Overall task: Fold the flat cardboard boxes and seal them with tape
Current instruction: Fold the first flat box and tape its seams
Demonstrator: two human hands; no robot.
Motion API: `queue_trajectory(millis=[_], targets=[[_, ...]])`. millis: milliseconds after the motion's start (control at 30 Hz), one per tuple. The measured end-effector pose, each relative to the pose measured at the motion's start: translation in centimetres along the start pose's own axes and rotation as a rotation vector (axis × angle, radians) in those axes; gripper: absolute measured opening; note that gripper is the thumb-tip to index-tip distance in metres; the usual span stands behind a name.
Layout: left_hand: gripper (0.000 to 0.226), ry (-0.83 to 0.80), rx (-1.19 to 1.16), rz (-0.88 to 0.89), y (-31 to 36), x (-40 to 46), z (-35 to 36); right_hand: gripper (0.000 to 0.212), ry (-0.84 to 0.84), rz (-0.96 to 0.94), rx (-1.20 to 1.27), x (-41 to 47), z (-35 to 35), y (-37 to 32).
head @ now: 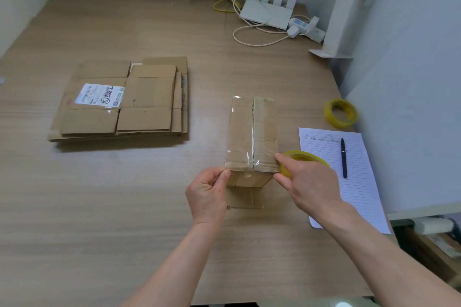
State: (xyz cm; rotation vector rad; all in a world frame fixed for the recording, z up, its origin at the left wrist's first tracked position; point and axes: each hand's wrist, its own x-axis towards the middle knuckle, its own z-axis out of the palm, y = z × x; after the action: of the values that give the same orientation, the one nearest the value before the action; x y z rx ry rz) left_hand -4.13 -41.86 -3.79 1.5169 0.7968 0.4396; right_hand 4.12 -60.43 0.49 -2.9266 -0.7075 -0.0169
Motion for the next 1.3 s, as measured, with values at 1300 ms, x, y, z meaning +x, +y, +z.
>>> queue_trajectory(millis=[1300], targets=[[0.025,-0.551,0.408,0.299,1.5,8.0,0.9,0.04,-0.274,0.195,0.504,1.5,-1.3,-0.2]])
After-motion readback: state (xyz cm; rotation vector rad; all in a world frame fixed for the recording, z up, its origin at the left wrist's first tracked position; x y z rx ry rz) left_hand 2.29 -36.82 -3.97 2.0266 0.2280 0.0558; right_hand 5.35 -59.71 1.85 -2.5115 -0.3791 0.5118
